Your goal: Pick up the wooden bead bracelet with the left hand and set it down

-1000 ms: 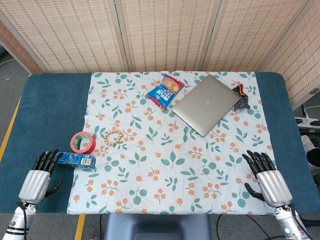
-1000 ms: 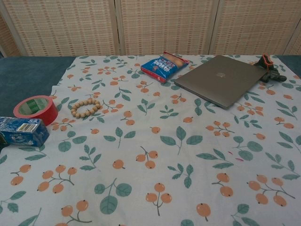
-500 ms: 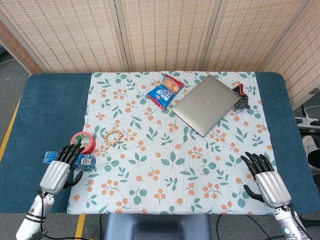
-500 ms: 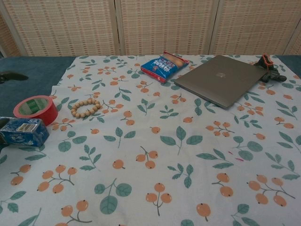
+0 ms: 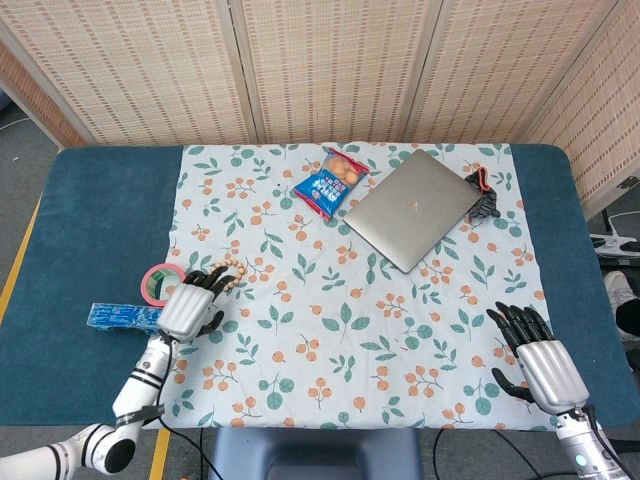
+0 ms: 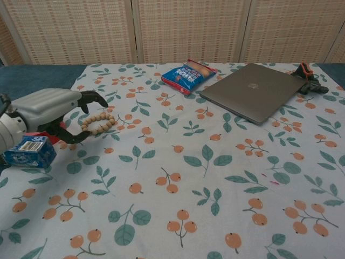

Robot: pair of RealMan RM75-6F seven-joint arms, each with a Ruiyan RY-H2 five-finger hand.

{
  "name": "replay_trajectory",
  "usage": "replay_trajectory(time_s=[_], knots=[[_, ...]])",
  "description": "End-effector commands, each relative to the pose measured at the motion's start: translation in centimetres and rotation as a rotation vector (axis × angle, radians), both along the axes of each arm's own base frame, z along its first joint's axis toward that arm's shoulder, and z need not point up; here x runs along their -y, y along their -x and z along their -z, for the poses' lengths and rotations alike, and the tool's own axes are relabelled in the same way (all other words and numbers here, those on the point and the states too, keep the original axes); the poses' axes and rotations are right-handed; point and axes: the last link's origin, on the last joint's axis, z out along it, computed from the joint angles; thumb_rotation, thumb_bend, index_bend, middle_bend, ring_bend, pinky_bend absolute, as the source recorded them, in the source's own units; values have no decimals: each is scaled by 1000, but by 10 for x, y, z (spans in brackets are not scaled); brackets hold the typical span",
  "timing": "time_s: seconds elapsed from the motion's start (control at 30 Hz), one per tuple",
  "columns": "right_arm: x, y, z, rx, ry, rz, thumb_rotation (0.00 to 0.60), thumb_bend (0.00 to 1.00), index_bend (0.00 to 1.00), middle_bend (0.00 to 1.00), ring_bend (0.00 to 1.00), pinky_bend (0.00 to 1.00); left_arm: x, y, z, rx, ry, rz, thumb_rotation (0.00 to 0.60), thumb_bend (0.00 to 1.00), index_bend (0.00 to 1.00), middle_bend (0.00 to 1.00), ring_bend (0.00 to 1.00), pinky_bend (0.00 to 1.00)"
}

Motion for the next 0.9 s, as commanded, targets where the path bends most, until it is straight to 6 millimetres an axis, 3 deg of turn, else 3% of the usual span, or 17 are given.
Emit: replay_trajectory(time_s=[0.03,0.17,0.27,0.43,0.67,0.9], knots=[[0,0,0,1,0,0,600,269,0,0,0,0,-7,-6,8,-20,6,0,600,427,187,122,282,237],[0,1,-2,4,0,2,600,269,0,0,0,0,-14,-11,20,-68,9,4,600,428,193,142,404,317],[0,1,-3,8,-4,4,600,269,0,0,0,0,-21,-10,25,-115,-18,-7,600,428,204,162,480,435],[0,1,-4,11,-6,4,600,269,0,0,0,0,-26,-1,30,-189,-33,-40,600,429,249,277,570,663],[-1,1,-5,16,-9,0,600,269,0,0,0,0,-26,5,30,-264,-51,-51,600,430,360,343,581,674],[-2,0,-6,17,-11,-1,600,269,0,0,0,0,-29,8,33,-296,-50,-65,600,429,373,350,582,674]])
